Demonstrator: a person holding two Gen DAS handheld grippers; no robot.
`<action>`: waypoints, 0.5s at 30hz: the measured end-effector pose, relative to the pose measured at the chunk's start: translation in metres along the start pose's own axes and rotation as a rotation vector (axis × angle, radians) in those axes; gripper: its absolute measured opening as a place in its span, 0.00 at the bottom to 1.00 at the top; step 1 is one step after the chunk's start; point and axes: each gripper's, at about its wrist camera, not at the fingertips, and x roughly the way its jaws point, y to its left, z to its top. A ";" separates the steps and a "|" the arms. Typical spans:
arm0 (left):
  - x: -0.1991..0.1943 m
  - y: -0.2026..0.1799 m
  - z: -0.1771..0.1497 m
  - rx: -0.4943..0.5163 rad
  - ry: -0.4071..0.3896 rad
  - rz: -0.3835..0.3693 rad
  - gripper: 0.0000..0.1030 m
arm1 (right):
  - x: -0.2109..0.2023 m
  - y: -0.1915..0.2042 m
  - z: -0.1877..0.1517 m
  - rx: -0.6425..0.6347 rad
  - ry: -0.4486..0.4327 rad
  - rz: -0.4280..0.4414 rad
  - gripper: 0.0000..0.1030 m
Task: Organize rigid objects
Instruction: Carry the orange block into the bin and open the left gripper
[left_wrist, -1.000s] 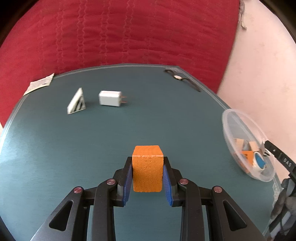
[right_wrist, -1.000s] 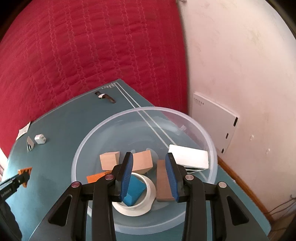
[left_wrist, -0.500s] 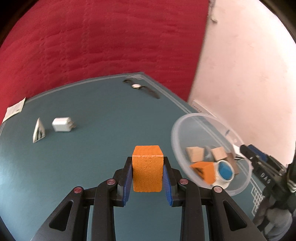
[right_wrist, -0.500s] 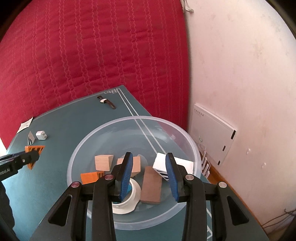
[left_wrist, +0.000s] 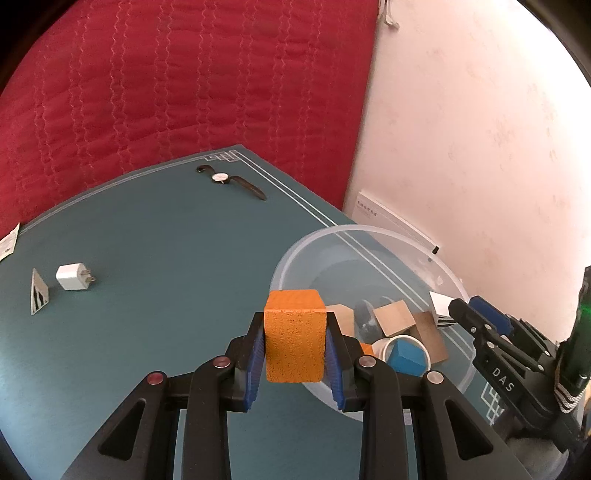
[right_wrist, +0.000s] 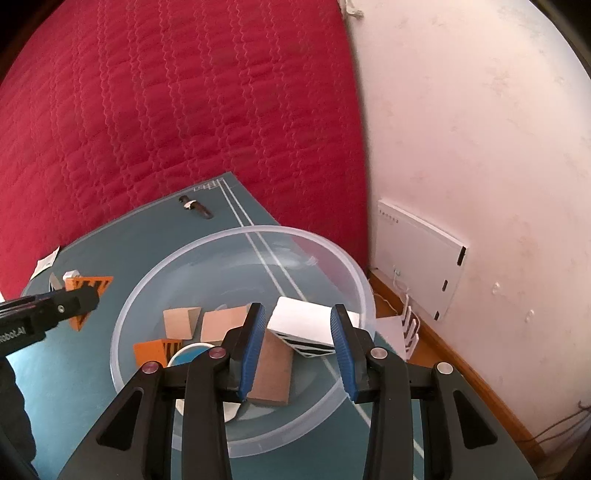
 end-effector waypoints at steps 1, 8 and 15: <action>0.003 -0.001 0.000 0.000 0.004 -0.002 0.30 | 0.000 -0.001 0.000 0.004 0.000 0.004 0.37; 0.013 -0.013 0.003 0.011 0.014 -0.023 0.30 | 0.003 -0.006 -0.001 0.022 0.011 0.014 0.37; 0.013 -0.013 0.001 -0.021 -0.044 -0.013 0.89 | 0.003 -0.007 0.000 0.023 0.010 0.012 0.37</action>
